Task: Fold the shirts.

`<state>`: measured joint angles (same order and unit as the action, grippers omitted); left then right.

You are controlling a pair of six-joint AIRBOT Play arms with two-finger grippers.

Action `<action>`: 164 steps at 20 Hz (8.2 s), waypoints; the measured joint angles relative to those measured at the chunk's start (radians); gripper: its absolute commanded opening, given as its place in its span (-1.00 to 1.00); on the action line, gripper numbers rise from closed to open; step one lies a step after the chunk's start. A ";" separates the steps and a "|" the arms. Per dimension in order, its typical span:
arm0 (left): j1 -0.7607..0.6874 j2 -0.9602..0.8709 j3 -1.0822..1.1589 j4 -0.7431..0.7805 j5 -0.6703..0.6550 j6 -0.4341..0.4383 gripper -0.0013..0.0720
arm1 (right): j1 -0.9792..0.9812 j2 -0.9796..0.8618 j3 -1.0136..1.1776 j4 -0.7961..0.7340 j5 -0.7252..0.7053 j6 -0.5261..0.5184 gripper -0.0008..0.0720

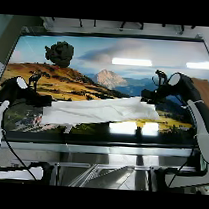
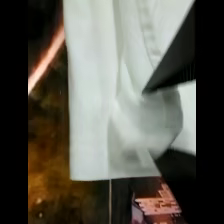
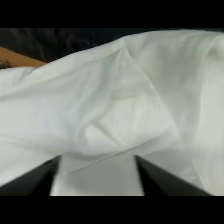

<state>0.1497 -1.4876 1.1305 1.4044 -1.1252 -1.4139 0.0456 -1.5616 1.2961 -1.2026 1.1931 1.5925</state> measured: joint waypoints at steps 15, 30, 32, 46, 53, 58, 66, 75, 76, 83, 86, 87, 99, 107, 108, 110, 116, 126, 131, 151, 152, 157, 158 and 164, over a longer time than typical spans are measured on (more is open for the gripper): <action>0.021 0.145 0.271 -0.043 -0.208 -0.080 -0.92 | -0.338 -0.051 0.012 0.155 0.204 -0.243 0.94; -0.177 0.293 0.285 -0.042 -0.185 -0.097 -0.92 | -0.254 -0.229 0.010 0.362 0.164 -0.412 0.74; -0.187 0.294 0.285 -0.042 -0.185 -0.097 -0.92 | -0.220 -0.232 0.008 0.352 0.133 -0.414 -0.80; -0.537 0.180 0.027 -0.184 0.161 -0.159 -0.92 | -0.087 0.175 0.006 0.286 0.203 -0.247 -0.92; -0.739 -0.136 0.184 -0.192 0.246 -0.192 -0.92 | -0.040 0.364 0.006 0.259 0.206 -0.157 -0.92; -0.824 -0.322 0.347 -0.198 0.227 -0.210 -0.92 | -0.034 0.411 0.006 0.256 0.205 -0.142 -0.92; -0.859 -0.445 0.541 -0.198 0.129 -0.218 -0.92 | -0.023 0.422 0.006 0.291 0.201 -0.140 -0.92; -0.635 -0.101 0.487 -0.044 -0.122 -0.110 -0.92 | 0.130 0.398 0.009 0.309 0.071 -0.106 -0.92; -0.590 -0.045 0.455 -0.024 -0.139 -0.105 -0.92 | 0.153 0.389 0.010 0.310 0.050 -0.100 -0.92; -0.234 0.285 0.212 0.033 -0.171 -0.087 -0.92 | 0.361 0.229 0.076 0.391 -0.135 -0.080 -0.92; -0.118 0.381 0.121 0.036 -0.149 -0.071 -0.92 | 0.455 0.102 0.167 0.411 -0.193 -0.077 -0.92; -0.090 0.406 0.097 0.036 -0.140 -0.069 -0.92 | 0.483 0.056 0.200 0.414 -0.208 -0.075 -0.92; 0.012 0.491 0.015 0.035 -0.098 -0.043 -0.92 | 0.696 -0.359 0.413 0.539 -0.311 -0.052 -0.69; 0.013 0.492 0.014 0.033 -0.105 -0.043 -0.92 | 0.647 -0.381 0.421 0.830 -0.341 -0.239 0.95; 0.013 0.492 0.014 0.033 -0.105 -0.043 -0.92 | 0.616 -0.360 0.422 0.817 -0.291 -0.240 0.95; 0.013 0.492 0.014 0.032 -0.106 -0.042 -0.92 | 0.543 -0.296 0.410 0.714 -0.167 -0.212 0.95; -0.001 0.491 0.014 0.010 -0.112 -0.042 -0.92 | 0.285 0.011 0.104 0.431 -0.004 -0.149 0.95; -0.107 0.434 0.017 0.006 -0.140 -0.059 -0.92 | 0.171 -0.073 -0.251 0.613 -0.185 -0.320 0.94; -0.126 0.401 0.063 0.006 -0.169 -0.082 -0.92 | 0.256 -0.158 -0.262 0.826 -0.270 -0.410 0.94; -0.130 0.391 0.140 0.009 -0.170 -0.087 -0.92 | 0.163 0.396 -0.201 0.670 -0.350 -0.280 -0.92; -0.130 0.391 0.140 0.008 -0.164 -0.085 -0.92 | 0.132 0.433 -0.192 0.653 -0.359 -0.267 -0.92; -0.130 0.391 0.140 -0.010 -0.153 -0.085 -0.92 | -0.039 0.458 -0.050 0.631 -0.382 -0.246 -0.92; -0.130 0.391 0.140 -0.011 -0.152 -0.085 -0.92 | -0.077 0.434 0.002 0.629 -0.373 -0.246 -0.92; -0.130 0.391 0.140 -0.017 -0.118 -0.085 -0.92 | -0.262 0.176 0.408 0.622 -0.256 -0.282 -0.92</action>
<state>0.0196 -1.0966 1.2709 1.3876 -1.2430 -1.4994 -0.2165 -1.3857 1.7042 -0.5804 0.9367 1.3109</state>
